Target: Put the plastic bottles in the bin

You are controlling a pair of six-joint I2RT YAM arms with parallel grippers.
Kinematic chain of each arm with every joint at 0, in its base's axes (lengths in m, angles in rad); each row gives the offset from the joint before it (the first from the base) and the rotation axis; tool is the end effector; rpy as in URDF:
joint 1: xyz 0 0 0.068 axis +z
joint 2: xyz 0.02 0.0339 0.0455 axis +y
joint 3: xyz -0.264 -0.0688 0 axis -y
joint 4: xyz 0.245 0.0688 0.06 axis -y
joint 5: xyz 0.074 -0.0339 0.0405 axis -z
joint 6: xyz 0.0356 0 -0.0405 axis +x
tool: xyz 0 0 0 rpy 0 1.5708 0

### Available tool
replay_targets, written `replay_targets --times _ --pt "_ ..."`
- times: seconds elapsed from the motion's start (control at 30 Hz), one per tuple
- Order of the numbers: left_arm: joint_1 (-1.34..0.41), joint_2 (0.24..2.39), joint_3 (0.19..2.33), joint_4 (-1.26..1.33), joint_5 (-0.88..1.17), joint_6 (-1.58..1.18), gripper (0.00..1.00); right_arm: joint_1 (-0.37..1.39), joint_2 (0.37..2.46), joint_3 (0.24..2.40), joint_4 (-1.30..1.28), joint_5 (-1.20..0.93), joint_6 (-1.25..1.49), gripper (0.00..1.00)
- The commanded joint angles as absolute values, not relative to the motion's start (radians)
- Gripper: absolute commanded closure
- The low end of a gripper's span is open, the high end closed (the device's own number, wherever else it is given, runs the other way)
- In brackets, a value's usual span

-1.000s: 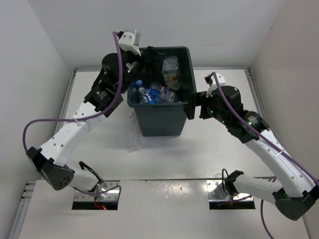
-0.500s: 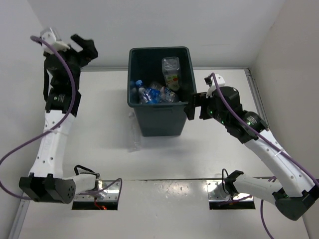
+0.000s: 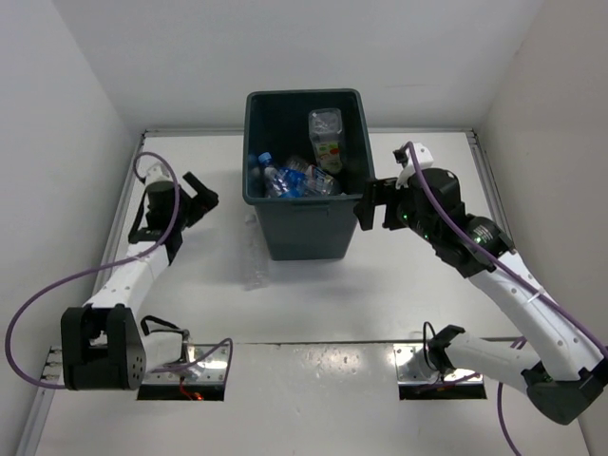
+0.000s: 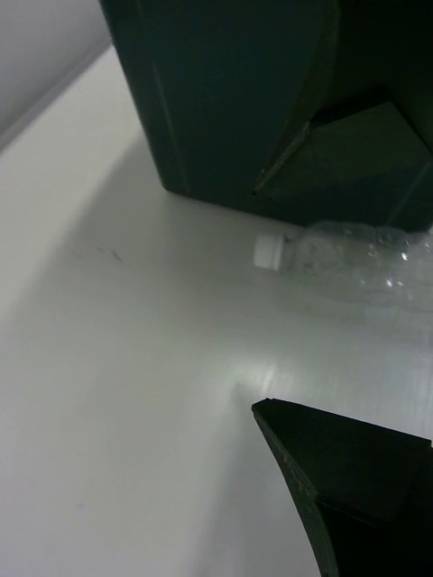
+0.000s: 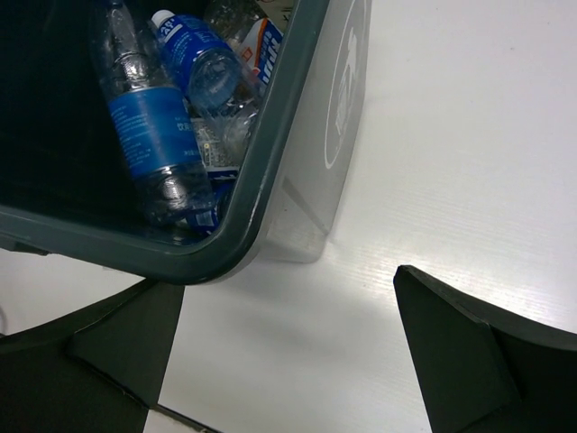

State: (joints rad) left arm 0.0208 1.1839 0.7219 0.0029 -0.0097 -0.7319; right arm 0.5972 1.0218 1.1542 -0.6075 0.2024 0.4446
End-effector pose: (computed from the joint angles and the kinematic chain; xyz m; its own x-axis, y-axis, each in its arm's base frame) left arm 0.2646 0.0059 0.2539 -0.3099 -0.6748 -0.6697 -0.3180 0.7374 -0.5959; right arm 0.1810 0.1144 0.3807 -0.5148 0.1594 -0.8423 -0.2012 0.9327 0.2994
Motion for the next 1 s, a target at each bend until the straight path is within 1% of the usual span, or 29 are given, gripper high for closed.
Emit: replay_targets --times 0.0,0.13,0.2,0.37,0.73,0.83,0.93,0.97 --pt "0.002 1.180 0.667 0.078 0.034 -0.739 0.00 0.607 1.003 1.149 -0.583 0.232 0.433 0.00" --pt "-0.069 1.247 0.657 0.068 0.083 -0.715 0.00 0.626 1.003 1.140 -0.583 0.241 0.423 0.00" --pt "-0.106 1.313 0.657 0.067 0.104 -0.715 0.00 0.635 1.003 1.140 -0.574 0.241 0.411 0.00" --pt "-0.179 1.402 0.666 0.077 0.106 -0.695 0.00 0.655 1.012 1.140 -0.574 0.241 0.402 0.00" --pt "-0.222 1.523 0.675 0.086 0.164 -0.644 0.00 0.655 1.023 1.149 -0.574 0.241 0.393 0.00" --pt "-0.222 1.566 0.696 0.067 0.182 -0.635 0.04 0.655 1.023 1.149 -0.574 0.241 0.393 0.00" --pt "-0.222 1.594 0.716 0.058 0.201 -0.635 0.12 0.655 1.032 1.149 -0.574 0.241 0.393 0.00" --pt "-0.222 1.594 0.727 0.058 0.201 -0.635 0.16 0.655 1.032 1.149 -0.574 0.241 0.393 0.00"
